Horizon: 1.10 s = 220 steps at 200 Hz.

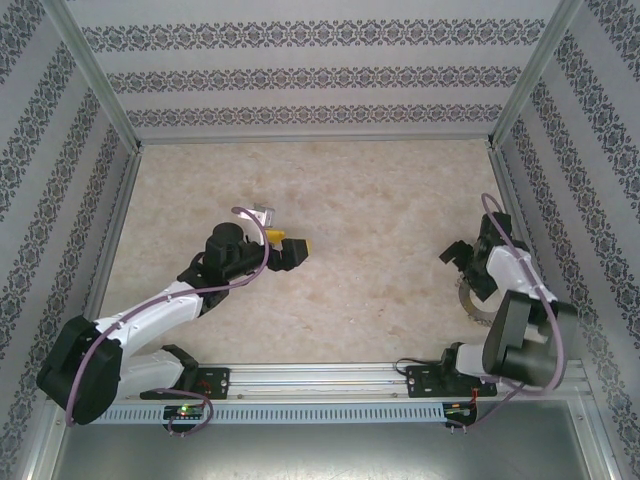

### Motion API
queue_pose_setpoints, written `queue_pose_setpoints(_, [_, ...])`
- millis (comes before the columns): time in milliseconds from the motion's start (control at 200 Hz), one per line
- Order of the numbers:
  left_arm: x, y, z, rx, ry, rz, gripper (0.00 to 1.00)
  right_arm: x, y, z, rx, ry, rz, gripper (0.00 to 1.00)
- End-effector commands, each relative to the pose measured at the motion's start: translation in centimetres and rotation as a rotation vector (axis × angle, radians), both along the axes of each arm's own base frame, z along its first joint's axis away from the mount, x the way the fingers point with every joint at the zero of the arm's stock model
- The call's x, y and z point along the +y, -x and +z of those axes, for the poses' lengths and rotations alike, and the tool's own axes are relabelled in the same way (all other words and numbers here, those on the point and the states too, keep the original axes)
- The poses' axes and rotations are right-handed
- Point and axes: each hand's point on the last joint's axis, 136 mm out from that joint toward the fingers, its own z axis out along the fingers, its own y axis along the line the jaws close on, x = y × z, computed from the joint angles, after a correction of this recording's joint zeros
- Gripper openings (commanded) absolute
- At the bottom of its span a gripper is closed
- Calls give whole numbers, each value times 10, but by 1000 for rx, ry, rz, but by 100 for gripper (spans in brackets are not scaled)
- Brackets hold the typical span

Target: Put the keys on the keyring

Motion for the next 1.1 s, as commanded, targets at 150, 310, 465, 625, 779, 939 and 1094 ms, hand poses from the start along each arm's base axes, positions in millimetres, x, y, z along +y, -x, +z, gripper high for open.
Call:
queue_pose_setpoints(150, [3, -3, 12, -61, 13, 24, 100, 10, -29, 5, -41, -84, 62, 98])
queue_pose_setpoints(310, [6, -4, 14, -69, -1, 38, 100, 11, -32, 11, -47, -61, 94, 98])
queue_pose_setpoints(465, [8, -3, 13, -72, -2, 45, 100, 12, -26, 1, -13, -64, 103, 98])
queue_pose_setpoints(625, [10, -4, 10, -75, -1, 59, 100, 15, -27, -1, -5, -57, 107, 98])
queue_pose_setpoints(779, [9, -5, 10, -72, 4, 58, 100, 15, -28, -2, 14, -44, 118, 98])
queue_pose_setpoints(939, [10, -5, 9, -72, 4, 64, 100, 24, -24, -11, 61, -51, 151, 98])
queue_pose_setpoints(1094, [10, -5, 9, -73, 3, 66, 100, 33, -24, -15, 92, -57, 181, 98])
